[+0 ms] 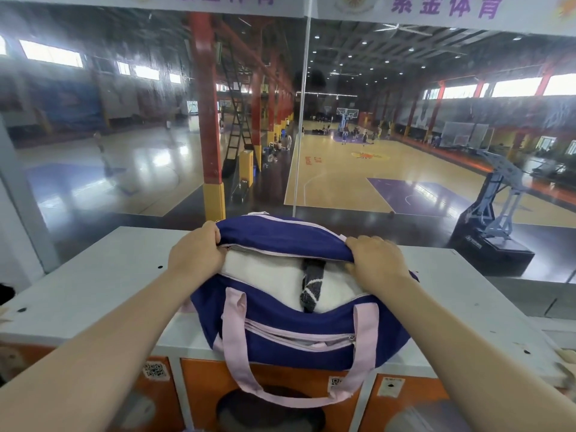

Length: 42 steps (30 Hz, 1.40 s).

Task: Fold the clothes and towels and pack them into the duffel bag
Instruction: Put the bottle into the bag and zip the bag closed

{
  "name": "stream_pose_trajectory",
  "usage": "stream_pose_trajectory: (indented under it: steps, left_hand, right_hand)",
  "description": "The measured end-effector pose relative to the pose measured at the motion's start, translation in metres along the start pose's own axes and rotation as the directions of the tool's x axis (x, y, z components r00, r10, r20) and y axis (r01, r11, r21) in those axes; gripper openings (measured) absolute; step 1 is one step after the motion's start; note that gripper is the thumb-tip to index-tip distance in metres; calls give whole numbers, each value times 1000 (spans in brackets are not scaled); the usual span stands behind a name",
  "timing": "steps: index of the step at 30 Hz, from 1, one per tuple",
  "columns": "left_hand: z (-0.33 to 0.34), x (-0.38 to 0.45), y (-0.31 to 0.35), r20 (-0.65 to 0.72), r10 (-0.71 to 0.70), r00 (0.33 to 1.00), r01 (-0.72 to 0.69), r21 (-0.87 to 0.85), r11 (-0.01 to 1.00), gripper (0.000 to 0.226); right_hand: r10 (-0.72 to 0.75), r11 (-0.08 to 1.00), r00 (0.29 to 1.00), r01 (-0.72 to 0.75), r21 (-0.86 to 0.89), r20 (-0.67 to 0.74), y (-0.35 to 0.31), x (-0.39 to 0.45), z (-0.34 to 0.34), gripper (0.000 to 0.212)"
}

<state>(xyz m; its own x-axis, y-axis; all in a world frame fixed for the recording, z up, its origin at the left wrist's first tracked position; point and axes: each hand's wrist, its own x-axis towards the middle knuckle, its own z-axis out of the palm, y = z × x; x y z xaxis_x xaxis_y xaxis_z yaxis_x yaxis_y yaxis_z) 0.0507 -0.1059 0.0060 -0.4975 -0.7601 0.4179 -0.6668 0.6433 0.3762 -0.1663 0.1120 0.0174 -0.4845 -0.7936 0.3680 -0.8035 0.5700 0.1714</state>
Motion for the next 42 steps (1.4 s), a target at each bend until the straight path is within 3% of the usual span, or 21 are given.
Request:
stream_pose_trajectory:
  steps: [4, 7, 10, 12, 14, 16, 18, 21, 25, 29, 33, 36, 39, 42]
  left_hand:
    - [-7, 3, -15, 45, -53, 998, 52, 37, 998, 22]
    - [-10, 3, -21, 94, -95, 991, 91, 51, 995, 24]
    - [-6, 1, -17, 97, -91, 991, 84, 68, 994, 17]
    - [-5, -2, -14, 97, -53, 994, 48, 53, 997, 21]
    - [-7, -8, -6, 57, 17, 998, -19, 34, 999, 23]
    - [-8, -16, 11, -12, 104, 994, -104, -10, 994, 18]
    - [-8, -26, 36, -40, 180, 983, -183, -77, 980, 13]
    - [-2, -42, 76, 9, 297, 955, -292, -143, 945, 8]
    - [13, -67, 132, 79, 402, 912, -368, -276, 888, 5]
    - [28, -95, 180, 162, 498, 852, -398, -417, 817, 8]
    - [45, -112, 209, 256, 509, 822, -385, -409, 827, 20]
    - [58, -113, 217, 255, 459, 851, -388, -282, 877, 31]
    - [65, -118, 221, 250, 427, 869, -373, -233, 898, 36]
    - [67, -119, 221, 250, 425, 870, -377, -221, 900, 36]
  right_hand:
    - [54, 996, 996, -59, 73, 69, 13, 0, -7, 7]
    - [-2, 999, 997, -1, 39, 80, 18, 0, -7, 11]
    - [6, 983, 989, -32, 181, 145, 21, 0, -5, 13]
    - [19, 911, 972, -113, 398, 233, 34, -6, -10, 18]
    - [26, 746, 940, -245, 619, 340, 50, -20, -19, 24]
    - [56, 630, 921, -332, 702, 385, 64, -36, -25, 22]
    - [136, 581, 928, -358, 731, 346, 72, -49, -28, 19]
    - [224, 599, 940, -341, 724, 258, 82, -64, -26, 31]
    - [113, 692, 942, -302, 656, 315, 89, -82, -18, 36]
    - [130, 706, 953, -284, 649, 274, 91, -90, -7, 32]
    - [219, 587, 952, -305, 750, 216, 80, -98, -6, 38]
    - [408, 499, 879, -440, 747, 245, 72, -104, 5, 46]
    - [369, 342, 846, -509, 790, 385, 65, -107, 15, 30]
    - [357, 264, 866, -453, 851, 350, 60, -110, 13, 32]
